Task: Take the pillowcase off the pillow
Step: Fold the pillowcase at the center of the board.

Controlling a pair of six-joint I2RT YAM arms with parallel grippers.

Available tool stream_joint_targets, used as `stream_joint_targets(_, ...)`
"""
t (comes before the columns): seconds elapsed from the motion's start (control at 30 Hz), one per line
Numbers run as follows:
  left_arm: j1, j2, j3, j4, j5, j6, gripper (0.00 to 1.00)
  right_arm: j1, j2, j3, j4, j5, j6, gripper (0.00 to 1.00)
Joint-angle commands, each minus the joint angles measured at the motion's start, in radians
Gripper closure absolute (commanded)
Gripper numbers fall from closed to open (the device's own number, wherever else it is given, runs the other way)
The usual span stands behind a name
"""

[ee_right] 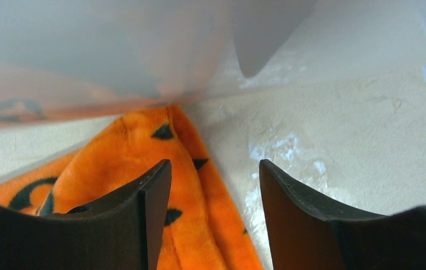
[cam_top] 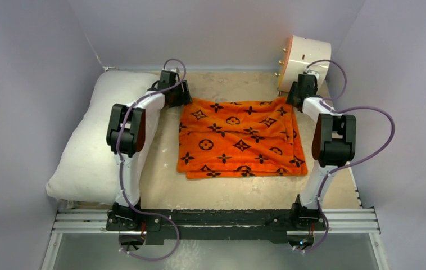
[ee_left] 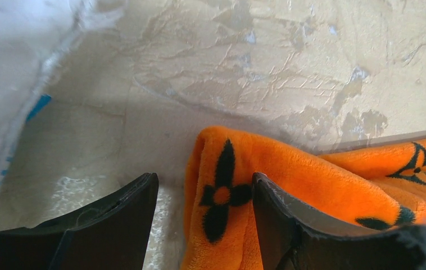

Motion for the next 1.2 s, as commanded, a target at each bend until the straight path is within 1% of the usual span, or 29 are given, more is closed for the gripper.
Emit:
stream_joint_targets(0.0, -0.003, 0.007, -0.025, 0.106, 0.036, -0.059, 0.39, -0.012, 0.036, 0.015, 0.12, -0.014, 0.003, 0.4)
stream_joint_targets(0.1, -0.003, 0.012, -0.042, 0.135, 0.027, -0.089, 0.42, -0.012, 0.098, 0.054, 0.109, -0.091, 0.01, 0.41)
stream_joint_targets(0.17, -0.003, 0.013, -0.056, 0.158, 0.024, -0.107, 0.44, -0.01, 0.126, 0.092, 0.093, -0.088, -0.009, 0.43)
stream_joint_targets(0.27, -0.003, 0.018, -0.07, 0.194, 0.022, -0.141, 0.47, -0.01, 0.132, 0.104, 0.079, -0.17, -0.005, 0.43)
stream_joint_targets(0.33, -0.005, 0.023, -0.069, 0.229, 0.032, -0.152, 0.51, -0.01, 0.14, 0.116, 0.067, -0.173, -0.003, 0.43)
stream_joint_targets(0.43, -0.009, 0.018, -0.076, 0.236, 0.036, -0.152, 0.56, -0.01, 0.167, 0.163, 0.003, -0.228, -0.012, 0.42)
stream_joint_targets(0.5, -0.009, 0.006, -0.086, 0.238, 0.035, -0.151, 0.57, -0.007, 0.181, 0.179, -0.063, -0.247, -0.014, 0.41)
stream_joint_targets(0.7, -0.01, -0.014, -0.118, 0.248, 0.043, -0.152, 0.57, 0.007, 0.181, 0.147, -0.099, -0.276, 0.012, 0.39)
stream_joint_targets(0.8, -0.01, -0.022, -0.134, 0.248, 0.043, -0.15, 0.57, 0.022, 0.187, 0.141, -0.143, -0.276, 0.038, 0.35)
stream_joint_targets(0.87, -0.01, -0.027, -0.145, 0.251, 0.037, -0.153, 0.57, 0.029, 0.184, 0.123, -0.16, -0.256, 0.067, 0.34)
stream_joint_targets(0.97, -0.011, -0.031, -0.159, 0.255, 0.03, -0.161, 0.57, 0.03, 0.177, 0.098, -0.191, -0.206, 0.145, 0.35)
stream_joint_targets(1.03, -0.01, -0.034, -0.165, 0.257, 0.025, -0.169, 0.59, 0.03, 0.162, 0.069, -0.209, -0.202, 0.218, 0.36)
stream_joint_targets(1.1, -0.01, -0.038, -0.172, 0.258, 0.02, -0.173, 0.6, 0.03, 0.117, 0.006, -0.167, -0.196, 0.282, 0.38)
stream_joint_targets(1.13, -0.01, -0.041, -0.174, 0.261, 0.018, -0.175, 0.6, 0.03, 0.092, -0.033, -0.139, -0.2, 0.314, 0.41)
stream_joint_targets(1.17, -0.01, -0.043, -0.176, 0.26, 0.018, -0.175, 0.6, 0.03, 0.063, -0.071, -0.104, -0.199, 0.342, 0.43)
